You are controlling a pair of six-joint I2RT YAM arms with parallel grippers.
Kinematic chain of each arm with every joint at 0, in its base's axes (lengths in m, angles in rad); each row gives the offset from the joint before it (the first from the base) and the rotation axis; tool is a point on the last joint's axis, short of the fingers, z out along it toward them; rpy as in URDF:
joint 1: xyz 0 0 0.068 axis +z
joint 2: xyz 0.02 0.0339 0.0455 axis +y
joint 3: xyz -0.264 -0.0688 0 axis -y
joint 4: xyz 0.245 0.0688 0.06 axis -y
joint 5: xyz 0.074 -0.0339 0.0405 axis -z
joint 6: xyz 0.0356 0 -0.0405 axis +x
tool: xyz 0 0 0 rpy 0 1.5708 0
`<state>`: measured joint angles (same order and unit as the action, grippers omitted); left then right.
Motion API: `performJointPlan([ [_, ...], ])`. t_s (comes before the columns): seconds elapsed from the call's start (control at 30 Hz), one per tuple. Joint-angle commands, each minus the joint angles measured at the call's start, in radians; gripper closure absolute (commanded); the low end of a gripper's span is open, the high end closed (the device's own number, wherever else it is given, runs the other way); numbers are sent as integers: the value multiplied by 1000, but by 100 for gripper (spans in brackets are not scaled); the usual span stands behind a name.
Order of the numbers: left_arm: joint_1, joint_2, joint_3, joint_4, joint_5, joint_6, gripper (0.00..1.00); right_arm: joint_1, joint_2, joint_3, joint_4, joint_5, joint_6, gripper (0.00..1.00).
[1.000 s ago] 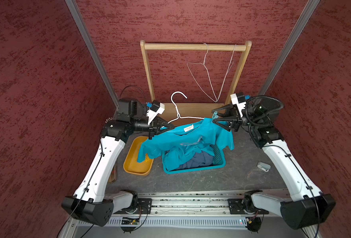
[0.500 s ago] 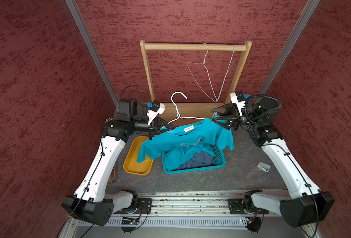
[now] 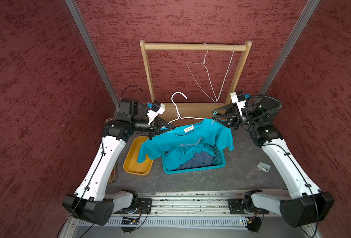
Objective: Remove the clothespins securing t-shirts to the hanger
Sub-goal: Remove the clothespin from the hanger.
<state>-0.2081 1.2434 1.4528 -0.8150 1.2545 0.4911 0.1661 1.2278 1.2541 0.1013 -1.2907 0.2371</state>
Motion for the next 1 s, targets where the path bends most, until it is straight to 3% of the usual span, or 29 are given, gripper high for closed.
performJointPlan([
  [0.0, -5, 2, -1, 1, 19, 20, 100, -6, -1, 27, 30, 1, 5, 70],
  [0.3, -11, 20, 5, 14, 14, 18, 100, -6, -10, 3, 26, 18, 2, 85],
  [0.43, -13, 24, 5, 20, 13, 17, 100, -6, -23, -17, 6, 50, -16, 100],
  [0.97, -33, 27, -15, -23, -51, 45, 100, -12, -71, -21, -45, 174, -56, 100],
])
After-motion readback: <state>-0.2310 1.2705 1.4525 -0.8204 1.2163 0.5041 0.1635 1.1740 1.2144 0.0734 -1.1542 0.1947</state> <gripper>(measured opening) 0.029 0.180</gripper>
